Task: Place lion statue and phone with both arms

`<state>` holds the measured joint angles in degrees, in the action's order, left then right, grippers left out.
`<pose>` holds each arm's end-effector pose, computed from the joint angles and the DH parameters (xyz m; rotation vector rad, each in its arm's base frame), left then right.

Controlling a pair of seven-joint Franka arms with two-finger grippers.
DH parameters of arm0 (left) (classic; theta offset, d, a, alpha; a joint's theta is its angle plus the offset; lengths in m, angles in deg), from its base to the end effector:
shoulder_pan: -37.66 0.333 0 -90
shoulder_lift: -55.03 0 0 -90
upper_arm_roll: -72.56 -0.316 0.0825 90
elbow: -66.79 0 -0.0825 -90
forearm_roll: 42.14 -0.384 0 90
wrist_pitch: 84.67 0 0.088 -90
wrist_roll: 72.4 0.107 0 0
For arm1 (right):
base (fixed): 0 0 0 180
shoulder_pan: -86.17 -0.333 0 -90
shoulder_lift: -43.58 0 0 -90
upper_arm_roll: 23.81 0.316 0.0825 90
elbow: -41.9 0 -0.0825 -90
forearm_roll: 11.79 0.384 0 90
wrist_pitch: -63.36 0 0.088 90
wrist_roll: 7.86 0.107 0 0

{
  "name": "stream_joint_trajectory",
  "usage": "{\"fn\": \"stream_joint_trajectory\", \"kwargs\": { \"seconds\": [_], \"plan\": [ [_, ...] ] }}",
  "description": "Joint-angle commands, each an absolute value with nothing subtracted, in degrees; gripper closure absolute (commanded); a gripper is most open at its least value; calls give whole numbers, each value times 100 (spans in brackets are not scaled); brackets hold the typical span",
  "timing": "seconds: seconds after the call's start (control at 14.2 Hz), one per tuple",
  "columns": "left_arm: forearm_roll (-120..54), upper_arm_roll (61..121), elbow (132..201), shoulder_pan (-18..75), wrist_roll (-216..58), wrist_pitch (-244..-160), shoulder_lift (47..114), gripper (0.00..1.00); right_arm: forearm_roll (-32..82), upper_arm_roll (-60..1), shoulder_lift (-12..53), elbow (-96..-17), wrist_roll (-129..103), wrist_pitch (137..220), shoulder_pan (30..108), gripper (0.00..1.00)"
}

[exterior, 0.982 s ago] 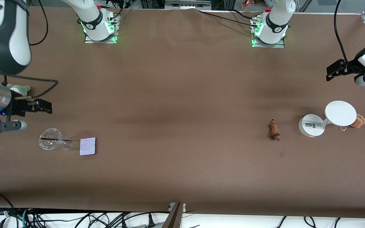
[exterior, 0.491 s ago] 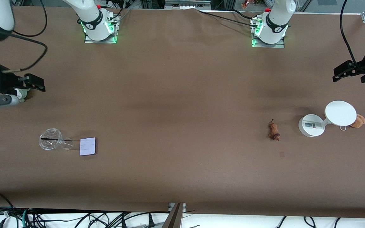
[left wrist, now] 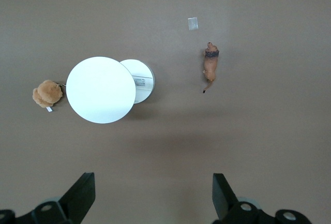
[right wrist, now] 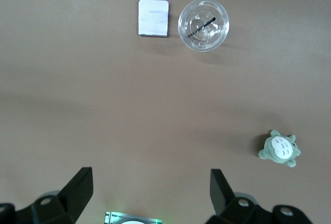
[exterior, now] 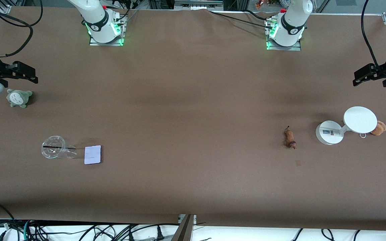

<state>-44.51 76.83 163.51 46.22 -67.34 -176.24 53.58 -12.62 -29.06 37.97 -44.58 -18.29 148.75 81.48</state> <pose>0.5436 0.0446 0.5855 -3.1019 0.0245 0.1054 0.5745 -0.0047 0.5916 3.1124 0.2681 -0.1849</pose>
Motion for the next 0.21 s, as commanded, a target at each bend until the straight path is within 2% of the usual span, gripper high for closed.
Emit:
{"fn": "stream_joint_trajectory", "kwargs": {
  "seconds": [0.0,0.14],
  "plan": [
    [-4355,7722,16118,4672,-6878,-17415,5433,0,-1311,-2768,3593,-4151,-1919,14843,8213,0],
    [-4346,7713,16118,4672,-7203,-17292,5424,0,-1259,-2785,3532,-4098,-1920,14835,8221,0]
  ]
}}
